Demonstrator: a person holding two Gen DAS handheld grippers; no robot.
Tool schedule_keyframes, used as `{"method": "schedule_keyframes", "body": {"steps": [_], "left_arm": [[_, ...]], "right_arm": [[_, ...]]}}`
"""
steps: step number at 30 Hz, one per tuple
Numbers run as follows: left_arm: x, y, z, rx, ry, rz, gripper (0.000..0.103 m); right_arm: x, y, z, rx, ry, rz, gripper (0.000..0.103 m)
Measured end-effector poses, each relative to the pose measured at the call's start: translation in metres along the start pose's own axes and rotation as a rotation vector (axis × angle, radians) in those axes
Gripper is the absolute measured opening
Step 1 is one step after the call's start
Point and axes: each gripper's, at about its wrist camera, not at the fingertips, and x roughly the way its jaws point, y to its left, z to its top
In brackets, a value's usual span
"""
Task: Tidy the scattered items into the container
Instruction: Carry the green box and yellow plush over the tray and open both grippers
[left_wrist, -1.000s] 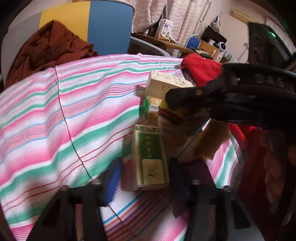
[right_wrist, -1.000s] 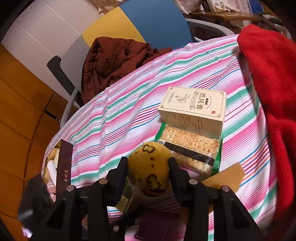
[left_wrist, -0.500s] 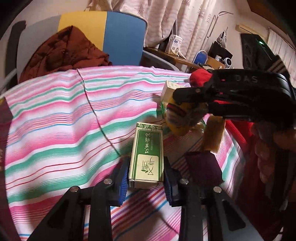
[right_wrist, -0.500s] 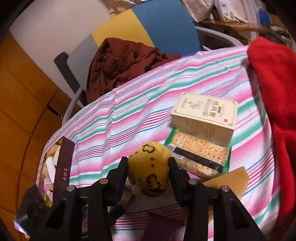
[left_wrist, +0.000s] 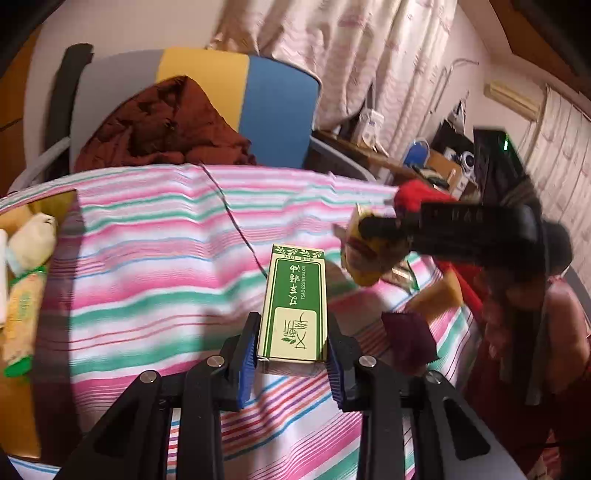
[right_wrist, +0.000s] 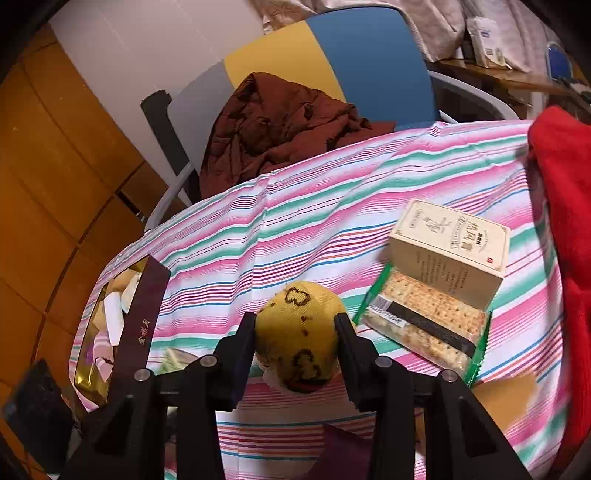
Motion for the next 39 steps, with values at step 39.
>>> {"method": "schedule_keyframes", "body": {"steps": [39], "left_arm": [[-0.112, 0.157, -0.018, -0.272, -0.083, 0.281, 0.032]], "right_arm": [[0.035, 0.187, -0.024, -0.188, 0.113, 0.371, 0.043]]}}
